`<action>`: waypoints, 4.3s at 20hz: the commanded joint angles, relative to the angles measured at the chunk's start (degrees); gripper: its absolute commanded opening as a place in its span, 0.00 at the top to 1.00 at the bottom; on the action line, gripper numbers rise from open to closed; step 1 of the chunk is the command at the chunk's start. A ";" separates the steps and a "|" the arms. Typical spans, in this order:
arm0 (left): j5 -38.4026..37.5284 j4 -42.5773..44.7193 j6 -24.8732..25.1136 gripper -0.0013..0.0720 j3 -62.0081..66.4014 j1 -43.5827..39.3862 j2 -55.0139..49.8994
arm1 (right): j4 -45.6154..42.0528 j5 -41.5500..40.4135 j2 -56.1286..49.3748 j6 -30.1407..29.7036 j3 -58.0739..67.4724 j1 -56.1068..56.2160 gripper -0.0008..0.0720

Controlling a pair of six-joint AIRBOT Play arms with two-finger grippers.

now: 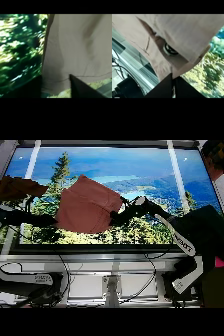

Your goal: Fold the clothes and pants, and hang the long-sleeved shirts on hangers.

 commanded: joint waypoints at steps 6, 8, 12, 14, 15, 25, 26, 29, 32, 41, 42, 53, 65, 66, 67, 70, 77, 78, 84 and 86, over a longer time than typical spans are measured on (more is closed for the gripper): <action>-4.31 -5.25 3.50 0.95 0.28 -1.68 1.33 | -0.24 6.29 2.32 -8.17 4.48 -0.48 0.95; -6.47 -8.57 5.18 0.95 1.70 -1.16 3.06 | -2.05 6.25 5.33 -8.98 5.97 -1.16 0.95; -9.18 -19.85 5.31 0.95 6.40 0.57 8.35 | -6.25 5.99 14.01 -8.98 7.52 -4.50 0.95; -9.77 -26.91 5.31 0.95 7.96 1.20 11.39 | -6.27 5.79 18.56 -9.01 8.41 -6.03 0.95; -9.81 -31.08 5.33 0.95 8.37 1.31 13.14 | -6.27 5.75 20.61 -9.09 9.25 -6.47 0.95; -8.48 -61.02 6.19 0.95 8.44 1.44 33.51 | -6.16 3.32 36.00 -9.97 24.50 -6.47 0.95; -7.67 -60.94 6.19 0.95 8.44 1.44 36.46 | -6.14 3.52 37.31 -9.92 25.29 -6.47 0.95; -2.89 -57.59 5.40 0.95 8.44 1.44 45.48 | -6.25 5.31 41.70 -9.75 25.57 -6.32 0.96; 1.62 -46.56 -0.24 0.95 8.44 1.44 55.98 | -7.30 5.60 44.59 -7.15 25.35 -1.77 0.96; 13.14 -15.10 -15.34 0.95 8.41 1.38 62.99 | -37.99 -10.14 44.54 14.36 12.46 17.75 0.96; 11.96 -15.50 -15.30 0.95 8.41 1.29 60.52 | -41.94 -11.85 44.57 18.14 9.70 17.77 0.96; 8.46 -9.29 -12.07 0.95 10.86 -21.86 24.24 | -55.21 -22.93 42.36 34.45 -3.43 7.58 0.96; 35.34 -10.99 -5.77 0.95 12.48 -31.08 15.93 | -46.75 -26.84 28.92 24.68 -3.39 -10.58 0.96; 38.91 -10.97 -4.17 0.95 12.48 -33.20 15.32 | -44.06 -26.64 28.70 19.82 -3.39 -12.09 0.96; 41.33 -10.97 -3.93 0.95 12.48 -34.99 14.47 | -40.37 -25.88 28.41 16.02 -3.39 -13.60 0.96; 42.84 -10.97 -3.98 0.95 12.48 -39.15 10.69 | -32.98 -20.17 27.32 9.73 -3.39 -17.18 0.96; 28.89 -10.97 -14.29 0.95 12.48 -41.55 8.04 | -25.14 2.49 26.10 -0.02 -3.39 -24.11 0.96; 25.49 -10.97 -15.39 0.95 12.48 -41.55 8.04 | -24.74 6.14 26.10 -0.04 -3.39 -25.00 0.96; 12.00 -6.91 -16.87 0.95 12.48 -41.77 8.00 | -24.76 17.68 26.10 -0.87 -3.41 -25.42 0.96; 7.67 -0.20 -21.57 0.95 12.48 -41.72 8.00 | -23.87 20.85 26.10 -0.90 -3.41 -25.42 0.96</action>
